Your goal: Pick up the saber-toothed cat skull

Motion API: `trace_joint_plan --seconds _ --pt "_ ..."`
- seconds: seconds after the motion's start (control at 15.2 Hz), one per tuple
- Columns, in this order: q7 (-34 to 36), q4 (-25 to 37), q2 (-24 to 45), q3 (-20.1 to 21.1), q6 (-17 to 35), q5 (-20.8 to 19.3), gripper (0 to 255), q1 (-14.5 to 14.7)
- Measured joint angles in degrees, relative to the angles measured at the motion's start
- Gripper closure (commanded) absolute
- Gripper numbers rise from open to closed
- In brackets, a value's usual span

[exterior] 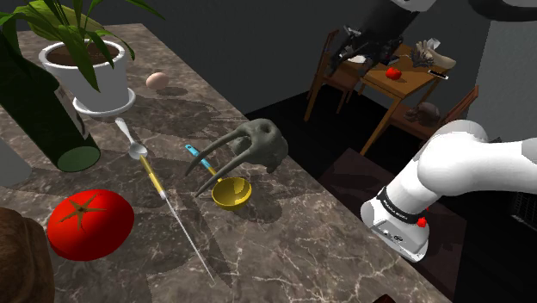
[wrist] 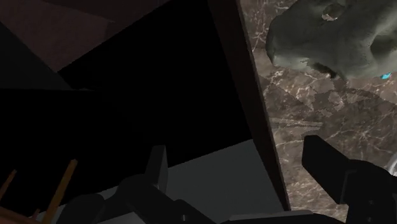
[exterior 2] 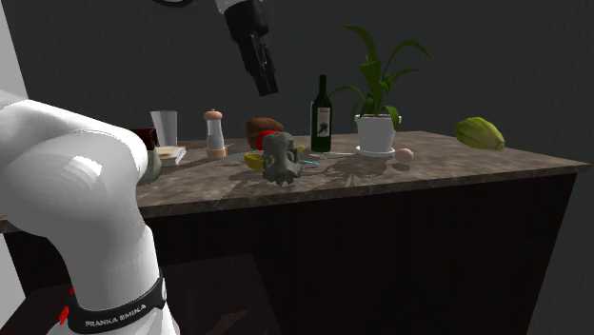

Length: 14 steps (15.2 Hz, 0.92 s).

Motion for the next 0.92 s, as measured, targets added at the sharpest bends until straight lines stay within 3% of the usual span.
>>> trace_joint_plan --seconds 0.4,0.59,0.92 --pt "19.33 1.49 -0.53 15.9 0.63 5.13 0 -3.35" --pt "29.25 4.97 0.83 24.45 0.05 7.37 0 -6.62" --pt "44.14 13.17 4.74 38.54 -0.38 9.41 0 -16.56"
